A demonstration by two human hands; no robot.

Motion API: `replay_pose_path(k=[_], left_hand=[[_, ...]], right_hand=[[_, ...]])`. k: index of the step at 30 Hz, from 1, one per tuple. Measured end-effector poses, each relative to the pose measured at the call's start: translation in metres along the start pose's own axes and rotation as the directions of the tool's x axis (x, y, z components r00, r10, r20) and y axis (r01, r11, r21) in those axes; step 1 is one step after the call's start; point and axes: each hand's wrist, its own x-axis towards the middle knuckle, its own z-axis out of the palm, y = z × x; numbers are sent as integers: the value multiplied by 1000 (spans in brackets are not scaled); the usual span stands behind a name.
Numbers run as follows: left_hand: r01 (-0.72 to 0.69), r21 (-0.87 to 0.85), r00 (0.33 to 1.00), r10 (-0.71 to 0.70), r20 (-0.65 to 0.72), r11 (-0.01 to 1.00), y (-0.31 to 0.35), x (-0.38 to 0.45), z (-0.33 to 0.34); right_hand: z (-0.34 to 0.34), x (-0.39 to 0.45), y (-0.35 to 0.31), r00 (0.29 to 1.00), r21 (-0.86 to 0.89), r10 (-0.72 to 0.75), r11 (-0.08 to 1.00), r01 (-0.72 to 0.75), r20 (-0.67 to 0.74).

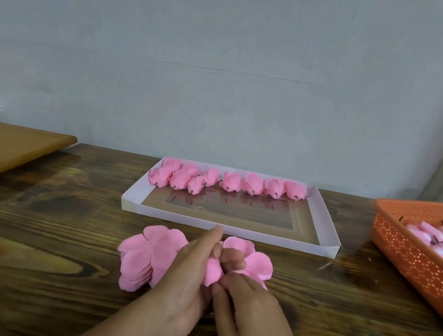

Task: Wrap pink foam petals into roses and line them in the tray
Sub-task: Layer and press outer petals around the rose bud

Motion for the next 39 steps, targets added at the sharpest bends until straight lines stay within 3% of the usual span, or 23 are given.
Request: replay_pose_path(k=[3, 5, 6, 7, 9, 10, 11, 12, 14, 16, 17, 18, 21, 23, 24, 25, 27, 29, 31, 34, 36, 37, 39], left_hand=[[39, -59, 999, -36, 39, 998, 0, -1, -1], [66, -98, 994, -57, 98, 993, 3, -4, -1], [73, -100, 991, -61, 123, 992, 4, -5, 0], [78, -100, 988, -64, 138, 992, 4, -6, 0], [76, -117, 989, -59, 139, 990, 4, -7, 1], [67, -116, 990, -52, 130, 991, 5, -7, 0], [55, -101, 992, -43, 118, 993, 5, -7, 0], [45, -79, 994, -37, 105, 996, 6, -7, 1], [30, -49, 997, -27, 78, 998, 5, -4, 1], [25, -49, 998, -23, 50, 999, 2, -3, 1], [29, -59, 999, -27, 39, 998, 1, -2, 1], [35, -76, 999, -33, 27, 997, 0, -2, 2], [49, -117, 998, -43, 53, 992, 1, -3, 1], [56, -97, 994, -46, 103, 994, 4, -5, 1], [56, -76, 992, -48, 113, 996, 5, -5, 1], [60, -64, 992, -52, 117, 996, 5, -5, 1], [71, -77, 990, -61, 123, 995, 5, -6, 0], [76, -92, 989, -63, 132, 993, 5, -6, -1], [85, -95, 985, -69, 156, 992, 6, -6, -2], [82, -92, 981, -64, 180, 992, 7, -7, -2], [62, -83, 988, -49, 145, 995, 7, -7, -1], [47, -67, 993, -40, 114, 997, 7, -6, -1], [27, -20, 999, -26, 45, 999, 4, -3, 0]], right_hand=[[1, 0, 6, 978, -65, -202, 978, 198, -60], [-1, 3, -2, 1000, 283, 14, 959, -6, -27], [-4, 5, -6, 983, 528, 168, 830, -179, 68], [-7, 6, -8, 927, 721, 285, 586, -370, 245], [-8, 10, -10, 763, 793, 267, -6, -609, 588], [-8, 11, -11, 724, 755, 216, -148, -639, 655], [-9, 11, -12, 717, 745, 200, -164, -647, 667], [-7, 11, -11, 729, 760, 230, -88, -644, 645], [-4, 7, -7, 822, 767, 336, 317, -558, 460], [0, 2, -2, 947, 458, 283, 829, -322, 154], [2, 0, 1, 987, 221, 153, 962, -158, 38], [3, -2, 4, 999, 66, 30, 997, -29, -11], [2, -2, 6, 996, 77, -83, 993, 86, -34], [-1, 2, -1, 994, 384, 105, 917, -106, 25], [-4, 4, -5, 967, 601, 216, 758, -253, 135], [-6, 6, -6, 910, 760, 293, 505, -409, 294], [-7, 10, -6, 780, 808, 274, 15, -589, 563], [-7, 10, -5, 738, 762, 192, -180, -621, 647], [-9, 10, -5, 738, 744, 139, -247, -621, 661], [-9, 11, -4, 737, 731, 101, -276, -625, 668], [-7, 11, -6, 746, 761, 154, -165, -627, 648], [-7, 10, -8, 767, 789, 232, -3, -615, 599], [-6, 7, -6, 869, 717, 345, 496, -489, 354]])
